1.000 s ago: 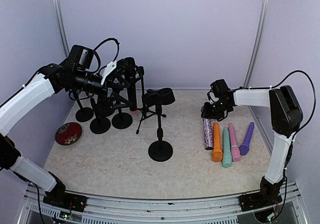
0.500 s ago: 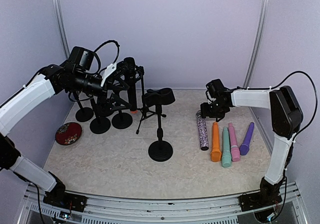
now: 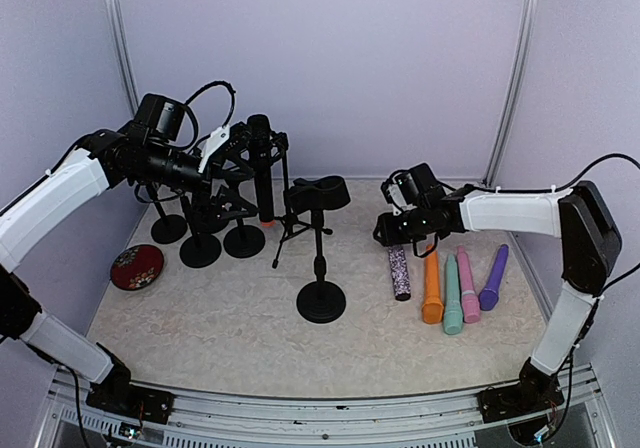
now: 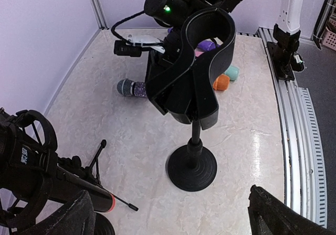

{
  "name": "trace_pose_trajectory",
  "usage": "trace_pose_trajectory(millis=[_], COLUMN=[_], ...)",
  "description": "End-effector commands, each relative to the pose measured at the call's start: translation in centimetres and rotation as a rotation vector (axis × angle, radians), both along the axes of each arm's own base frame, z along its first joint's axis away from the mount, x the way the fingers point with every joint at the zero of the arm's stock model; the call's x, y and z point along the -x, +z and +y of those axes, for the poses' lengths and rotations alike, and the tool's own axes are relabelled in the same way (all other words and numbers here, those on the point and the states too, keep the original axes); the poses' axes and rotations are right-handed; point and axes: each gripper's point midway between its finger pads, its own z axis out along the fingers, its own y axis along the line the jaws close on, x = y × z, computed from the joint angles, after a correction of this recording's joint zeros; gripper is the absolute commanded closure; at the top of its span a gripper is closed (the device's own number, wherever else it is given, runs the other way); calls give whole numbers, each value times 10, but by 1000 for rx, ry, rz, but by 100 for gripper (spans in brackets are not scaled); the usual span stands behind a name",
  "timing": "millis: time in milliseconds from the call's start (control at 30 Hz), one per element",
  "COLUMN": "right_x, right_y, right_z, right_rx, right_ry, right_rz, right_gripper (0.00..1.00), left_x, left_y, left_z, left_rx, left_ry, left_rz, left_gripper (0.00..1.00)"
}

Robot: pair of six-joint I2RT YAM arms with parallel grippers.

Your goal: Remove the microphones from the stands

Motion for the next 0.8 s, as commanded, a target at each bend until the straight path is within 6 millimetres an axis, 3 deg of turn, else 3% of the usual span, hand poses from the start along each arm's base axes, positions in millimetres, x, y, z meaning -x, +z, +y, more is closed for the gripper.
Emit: trace_pose_trajectory(millis=[0,167,433,567,633,767], right_x=[16,21,23,22,22,32], right_y=[-24,-59,-78,-66,-46,4], right_z=[23,9,-4,-6,0,29], right_rx=[-84,-34,20,8,-32,-147], right_ry=[58,-20,-56,-71,-41,116], right_rz=[80,150,177,145,98,-86], right_gripper=[67,74,78,77,73,53], left_x=[4,4,5,5,5,6], left_y=[4,5,3,3,3,3], left_z=[3,3,6,6,6,6], left_rx=[10,12,7,8,8,9], left_ry=[-7,-8,-5,-4,-3,-4], left_rz=[-15,-16,-19,-19,-19,-14], left_gripper=[1,1,1,1,1,1])
